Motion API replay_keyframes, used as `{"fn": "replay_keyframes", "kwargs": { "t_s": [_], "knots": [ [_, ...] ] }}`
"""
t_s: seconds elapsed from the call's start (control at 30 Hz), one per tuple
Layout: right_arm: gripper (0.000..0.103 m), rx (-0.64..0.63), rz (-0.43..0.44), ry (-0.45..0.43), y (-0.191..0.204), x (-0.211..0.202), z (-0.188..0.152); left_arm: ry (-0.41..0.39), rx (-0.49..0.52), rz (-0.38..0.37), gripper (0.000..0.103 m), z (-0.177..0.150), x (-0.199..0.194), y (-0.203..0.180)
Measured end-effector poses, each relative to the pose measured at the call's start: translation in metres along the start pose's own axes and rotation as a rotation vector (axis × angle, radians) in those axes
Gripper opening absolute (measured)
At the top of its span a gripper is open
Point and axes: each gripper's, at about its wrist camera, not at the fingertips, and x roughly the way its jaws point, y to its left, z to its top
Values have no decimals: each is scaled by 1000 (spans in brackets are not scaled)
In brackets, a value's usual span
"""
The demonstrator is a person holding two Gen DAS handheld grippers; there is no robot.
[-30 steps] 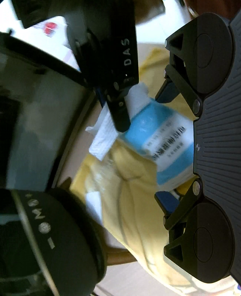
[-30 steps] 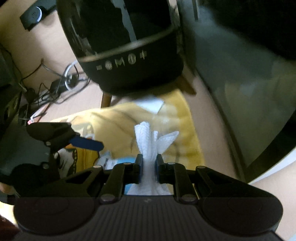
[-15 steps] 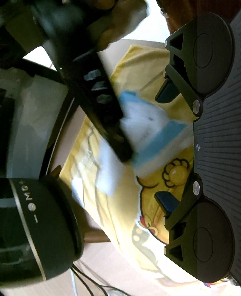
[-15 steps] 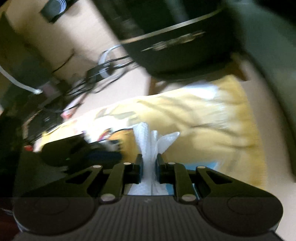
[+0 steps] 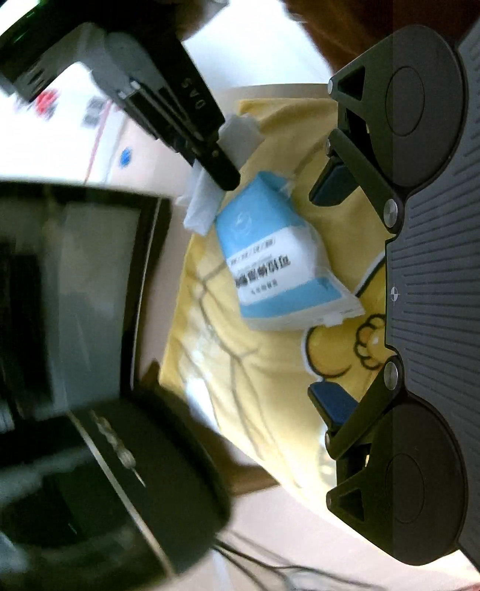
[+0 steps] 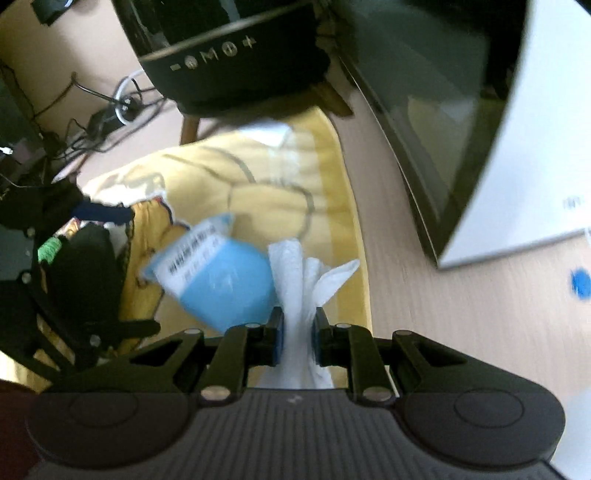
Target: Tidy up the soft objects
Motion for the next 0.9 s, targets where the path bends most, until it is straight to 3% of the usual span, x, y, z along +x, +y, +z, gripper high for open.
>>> {"fn": "replay_keyframes", "kwargs": {
  "t_s": [0.2,0.33,0.53,0.6,0.7,0.83,0.9],
  "knots": [
    [18,17,42,20,-3,-7,-13,49,-36,-51,103,7,26,2],
    [18,-12,46,-31,9,-1,-1,56,-3,-107,103,1,26,-8],
    [19,-38,58,-101,21,11,23,44,36,-121,103,-13,9,-19],
    [19,-19,81,-102,19,19,35,7,32,-90,103,-15,-1,-19],
    [16,-16,94,-86,19,30,45,-51,71,34,103,-15,-9,-22],
    [16,-43,58,-79,22,36,46,-70,312,215,103,-15,9,-39],
    [16,-46,51,-76,23,36,45,-75,416,244,103,-16,21,-48]
  ]
}}
